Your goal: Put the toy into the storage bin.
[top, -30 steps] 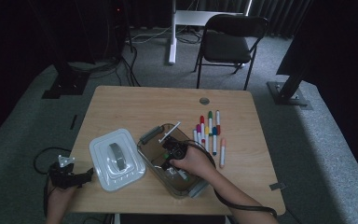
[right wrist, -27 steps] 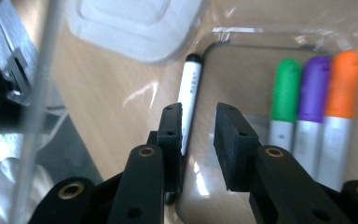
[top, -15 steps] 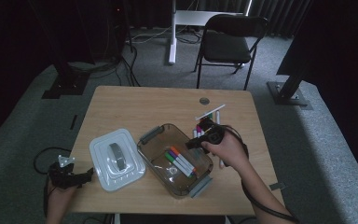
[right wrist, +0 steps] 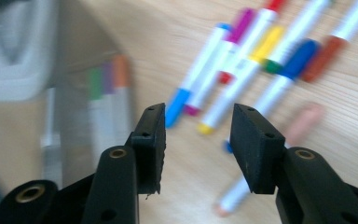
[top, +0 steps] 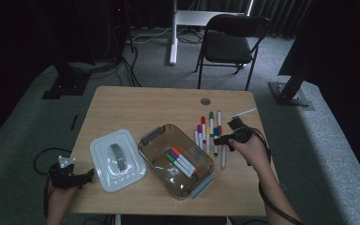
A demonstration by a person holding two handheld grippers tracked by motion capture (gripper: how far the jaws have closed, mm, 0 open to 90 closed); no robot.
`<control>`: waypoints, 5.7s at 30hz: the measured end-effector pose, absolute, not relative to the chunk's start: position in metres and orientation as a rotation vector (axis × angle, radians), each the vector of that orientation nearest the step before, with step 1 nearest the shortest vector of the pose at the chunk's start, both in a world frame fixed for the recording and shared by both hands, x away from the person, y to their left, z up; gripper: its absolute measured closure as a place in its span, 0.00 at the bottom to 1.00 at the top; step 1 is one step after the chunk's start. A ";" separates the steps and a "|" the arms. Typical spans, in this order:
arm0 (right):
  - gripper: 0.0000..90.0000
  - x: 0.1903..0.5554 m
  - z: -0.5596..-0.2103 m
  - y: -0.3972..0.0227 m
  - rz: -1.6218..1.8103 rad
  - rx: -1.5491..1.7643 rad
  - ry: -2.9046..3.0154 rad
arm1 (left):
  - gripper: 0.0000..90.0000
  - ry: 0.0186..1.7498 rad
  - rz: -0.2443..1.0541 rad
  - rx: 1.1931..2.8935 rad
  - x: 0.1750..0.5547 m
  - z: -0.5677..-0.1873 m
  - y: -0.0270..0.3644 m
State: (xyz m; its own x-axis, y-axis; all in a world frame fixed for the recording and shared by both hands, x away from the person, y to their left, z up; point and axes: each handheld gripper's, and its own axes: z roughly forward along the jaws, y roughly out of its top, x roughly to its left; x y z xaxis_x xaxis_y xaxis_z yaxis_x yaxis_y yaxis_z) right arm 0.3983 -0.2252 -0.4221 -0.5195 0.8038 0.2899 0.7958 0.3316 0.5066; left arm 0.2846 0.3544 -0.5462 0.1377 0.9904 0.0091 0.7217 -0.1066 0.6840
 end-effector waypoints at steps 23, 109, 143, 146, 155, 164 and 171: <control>0.66 0.426 -0.508 -0.249 0.704 1.839 2.350 | 0.01 1.638 0.658 1.888 0.285 -0.546 0.354; 0.81 0.323 -0.386 -0.109 1.063 1.011 2.862 | 0.01 1.637 0.658 1.892 0.285 -0.546 0.355; 0.81 0.347 -0.452 -0.030 0.569 0.941 3.150 | 0.01 1.638 0.658 1.889 0.285 -0.546 0.355; 0.81 0.349 -0.451 -0.026 0.561 0.937 3.153 | 0.00 1.638 0.657 1.889 0.285 -0.546 0.355; 0.81 0.361 -0.468 -0.009 0.422 0.957 3.175 | 0.01 1.638 0.658 1.889 0.285 -0.546 0.355; 0.76 0.366 -0.471 -0.010 0.471 1.013 3.169 | 0.01 1.638 0.657 1.889 0.285 -0.546 0.355; 0.68 0.366 -0.425 -0.048 0.839 1.036 3.033 | 0.00 1.638 0.659 1.887 0.285 -0.546 0.354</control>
